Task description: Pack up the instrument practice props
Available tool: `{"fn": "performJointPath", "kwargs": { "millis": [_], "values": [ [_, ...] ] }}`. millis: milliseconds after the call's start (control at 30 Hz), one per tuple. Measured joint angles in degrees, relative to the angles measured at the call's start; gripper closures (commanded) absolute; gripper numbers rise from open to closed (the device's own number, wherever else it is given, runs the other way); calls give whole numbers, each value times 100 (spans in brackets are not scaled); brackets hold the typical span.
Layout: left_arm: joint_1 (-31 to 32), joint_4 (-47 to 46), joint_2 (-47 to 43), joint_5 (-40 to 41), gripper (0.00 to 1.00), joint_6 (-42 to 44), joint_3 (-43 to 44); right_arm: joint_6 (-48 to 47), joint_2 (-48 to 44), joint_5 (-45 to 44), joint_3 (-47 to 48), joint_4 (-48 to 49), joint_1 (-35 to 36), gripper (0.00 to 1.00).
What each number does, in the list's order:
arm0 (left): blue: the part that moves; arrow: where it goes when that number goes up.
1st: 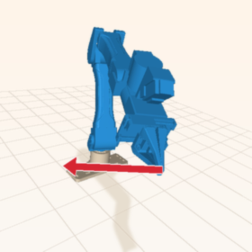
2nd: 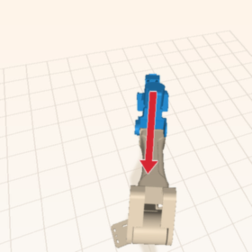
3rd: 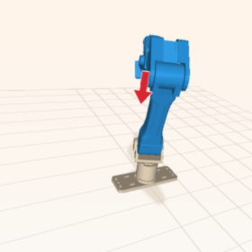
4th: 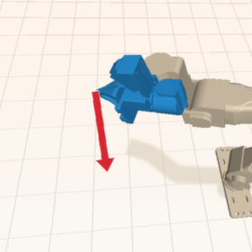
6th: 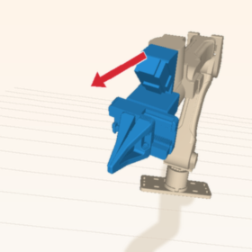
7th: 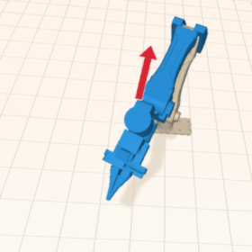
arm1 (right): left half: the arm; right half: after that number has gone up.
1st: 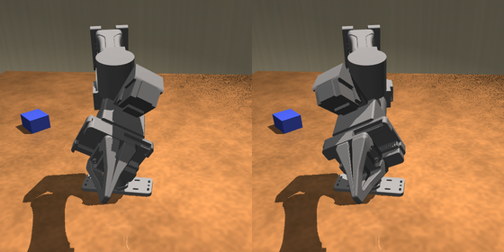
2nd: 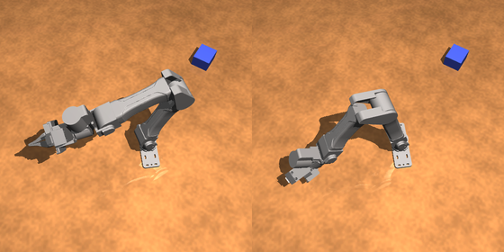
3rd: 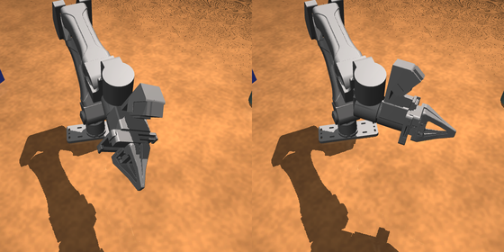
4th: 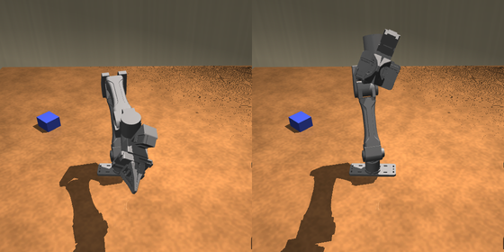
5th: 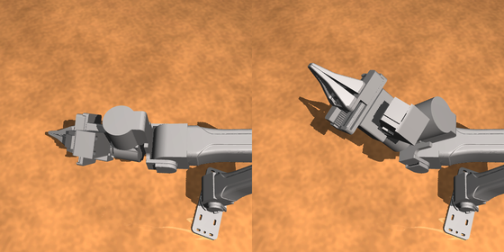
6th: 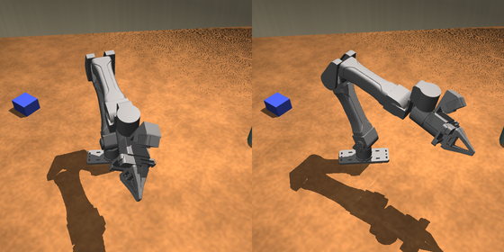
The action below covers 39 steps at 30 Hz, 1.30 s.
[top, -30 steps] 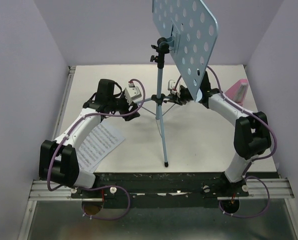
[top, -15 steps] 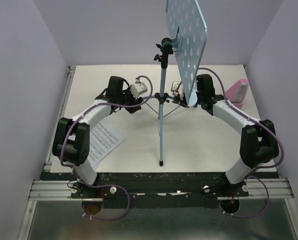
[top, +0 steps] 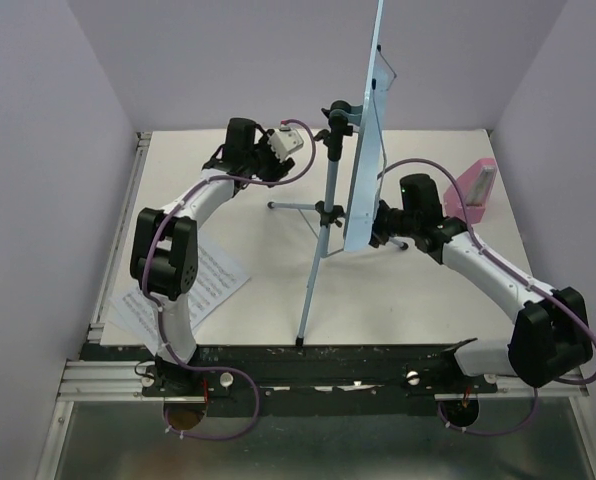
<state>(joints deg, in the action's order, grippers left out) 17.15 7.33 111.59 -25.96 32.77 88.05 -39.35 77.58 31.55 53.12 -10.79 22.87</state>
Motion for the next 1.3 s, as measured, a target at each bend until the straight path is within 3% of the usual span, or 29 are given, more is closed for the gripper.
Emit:
{"fn": "performJointPath", "kwargs": {
  "millis": [100,233,400,567,733,900,1000,1133,1300],
  "values": [
    [-96,15,-81,-11,27,-17,-11,549,-151,138,-2,-236,98,40],
    [-417,365,-857,-310,25,-197,-669,793,-363,273,127,-741,98,33],
    [-737,1213,-2647,-1180,19,-481,-1773,1110,-748,962,479,-1058,-20,26],
    [-212,1919,-4404,-2052,14,-619,-2769,1392,-754,1694,881,-927,-111,25],
    [634,2280,-4861,-2175,14,-848,-3316,1895,-516,2763,920,-190,-313,23],
    [938,2693,-4564,-2052,14,-938,-3355,3429,11,3864,863,2020,-330,23],
    [1003,2920,-4457,-1976,15,-861,-3235,4745,542,4223,831,3746,-271,28],
    [1080,3005,-4308,-1878,16,-861,-2994,5954,1169,4474,839,5261,-74,40],
    [1320,2944,-4223,-1749,20,-868,-2933,6559,1366,4603,898,6015,136,69]
  ]
}}
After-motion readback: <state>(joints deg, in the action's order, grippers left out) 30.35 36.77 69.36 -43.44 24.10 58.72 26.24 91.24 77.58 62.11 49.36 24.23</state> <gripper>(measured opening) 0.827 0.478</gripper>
